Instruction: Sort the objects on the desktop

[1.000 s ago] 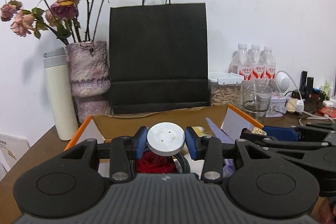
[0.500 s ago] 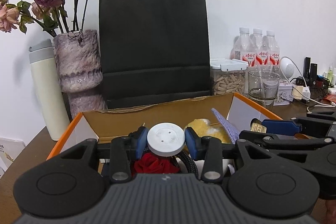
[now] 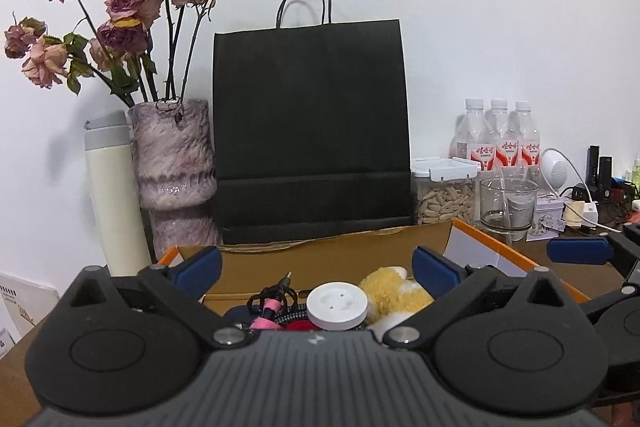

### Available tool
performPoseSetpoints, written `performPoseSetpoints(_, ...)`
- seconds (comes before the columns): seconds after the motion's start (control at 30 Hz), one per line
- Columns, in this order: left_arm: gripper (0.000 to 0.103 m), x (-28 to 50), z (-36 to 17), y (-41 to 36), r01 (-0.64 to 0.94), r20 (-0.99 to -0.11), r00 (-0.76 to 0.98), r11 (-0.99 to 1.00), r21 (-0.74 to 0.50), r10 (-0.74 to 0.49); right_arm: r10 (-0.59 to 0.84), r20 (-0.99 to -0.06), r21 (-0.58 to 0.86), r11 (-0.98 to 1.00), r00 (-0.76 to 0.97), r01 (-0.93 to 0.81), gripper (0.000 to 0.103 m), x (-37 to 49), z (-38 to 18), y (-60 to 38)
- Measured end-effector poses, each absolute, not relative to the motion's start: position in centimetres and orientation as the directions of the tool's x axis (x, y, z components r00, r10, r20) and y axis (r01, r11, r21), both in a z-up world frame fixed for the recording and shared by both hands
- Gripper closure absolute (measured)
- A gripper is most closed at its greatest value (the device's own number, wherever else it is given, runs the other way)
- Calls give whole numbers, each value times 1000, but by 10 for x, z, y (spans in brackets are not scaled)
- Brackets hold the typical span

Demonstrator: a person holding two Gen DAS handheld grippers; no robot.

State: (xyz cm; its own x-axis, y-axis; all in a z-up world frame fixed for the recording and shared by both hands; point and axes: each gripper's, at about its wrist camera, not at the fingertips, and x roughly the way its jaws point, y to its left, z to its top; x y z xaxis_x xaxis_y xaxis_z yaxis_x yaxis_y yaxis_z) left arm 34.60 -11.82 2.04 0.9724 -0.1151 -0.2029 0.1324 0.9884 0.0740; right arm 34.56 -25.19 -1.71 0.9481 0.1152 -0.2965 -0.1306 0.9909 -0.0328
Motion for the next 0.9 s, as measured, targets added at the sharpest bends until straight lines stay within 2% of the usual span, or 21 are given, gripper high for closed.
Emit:
performPoseSetpoints(0.5,0,318,23,-103,89,-160,984,995,38,-82,92,-262,-49,993,961,-109,0,318,-16,-249)
performPoseSetpoints(0.9,0,266,17,-76,51,-186,982,998,46,-42,100,-266,-45,992,959,-116,0,261,-18,-237)
